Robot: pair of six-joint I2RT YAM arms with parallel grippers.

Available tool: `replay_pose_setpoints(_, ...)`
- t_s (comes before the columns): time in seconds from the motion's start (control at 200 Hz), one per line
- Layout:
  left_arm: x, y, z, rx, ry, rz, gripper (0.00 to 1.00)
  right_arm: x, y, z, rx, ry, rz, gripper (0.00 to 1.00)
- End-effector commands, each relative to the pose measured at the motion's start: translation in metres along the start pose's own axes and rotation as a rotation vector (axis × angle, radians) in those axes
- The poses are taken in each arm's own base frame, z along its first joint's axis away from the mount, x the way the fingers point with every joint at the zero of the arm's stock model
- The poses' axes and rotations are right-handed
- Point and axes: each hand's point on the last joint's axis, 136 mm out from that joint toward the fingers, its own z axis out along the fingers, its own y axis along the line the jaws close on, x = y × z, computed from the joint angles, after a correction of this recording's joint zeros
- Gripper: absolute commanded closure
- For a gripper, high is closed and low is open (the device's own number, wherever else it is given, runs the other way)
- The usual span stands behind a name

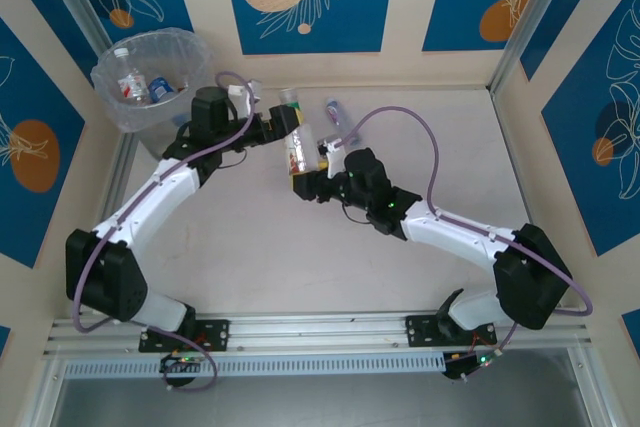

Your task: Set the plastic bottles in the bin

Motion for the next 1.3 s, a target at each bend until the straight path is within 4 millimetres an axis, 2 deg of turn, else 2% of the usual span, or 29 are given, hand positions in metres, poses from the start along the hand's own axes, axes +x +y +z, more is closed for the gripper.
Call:
replay_pose_setpoints(0.0, 0.002, -0.014, 0.008, 0.003, 0.021, 0.04, 0.01, -0.012, 0.001, 0.003, 0.029, -0.042, -0.039, 0.49)
replay_pose_setpoints(0.145, 0.015, -0.008, 0.013, -0.12, 0.041, 0.138, 0.03, -0.009, 0.002, 0.004, 0.04, -0.037, -0.064, 0.48)
replay_pose_setpoints(0.34, 0.021, -0.011, 0.019, -0.134, 0.063, 0.185, 0.1, -0.008, 0.007, 0.004, 0.024, -0.029, -0.108, 0.48)
replay_pose_setpoints(0.485, 0.009, -0.008, 0.012, -0.186, 0.03, 0.23, 0.05, -0.005, 0.006, 0.003, 0.037, -0.013, -0.138, 0.48)
replay_pose_setpoints(0.61, -0.004, 0.001, 0.01, -0.264, 0.05, 0.269, 0.08, 0.0, 0.005, 0.004, 0.033, 0.01, -0.162, 0.48)
replay_pose_setpoints(0.74, -0.017, -0.002, 0.015, -0.252, 0.035, 0.286, 0.14, 0.002, 0.008, 0.002, 0.021, 0.02, -0.185, 0.48)
replay_pose_setpoints(0.835, -0.025, 0.001, 0.019, -0.264, 0.011, 0.284, 0.22, 0.003, 0.009, 0.001, 0.015, 0.024, -0.192, 0.48)
replay_pose_setpoints(0.985, -0.024, 0.003, 0.026, -0.25, 0.02, 0.275, 0.32, 0.001, 0.009, 0.001, 0.018, 0.015, -0.185, 0.48)
replay_pose_setpoints(1.13, -0.033, 0.013, 0.016, -0.314, -0.032, 0.285, 0.35, 0.003, 0.008, 0.0, 0.022, 0.022, -0.195, 0.48)
replay_pose_setpoints(1.295, -0.051, 0.016, 0.0, -0.293, -0.13, 0.222, 0.36, 0.007, 0.008, 0.0, 0.016, 0.034, -0.195, 0.49)
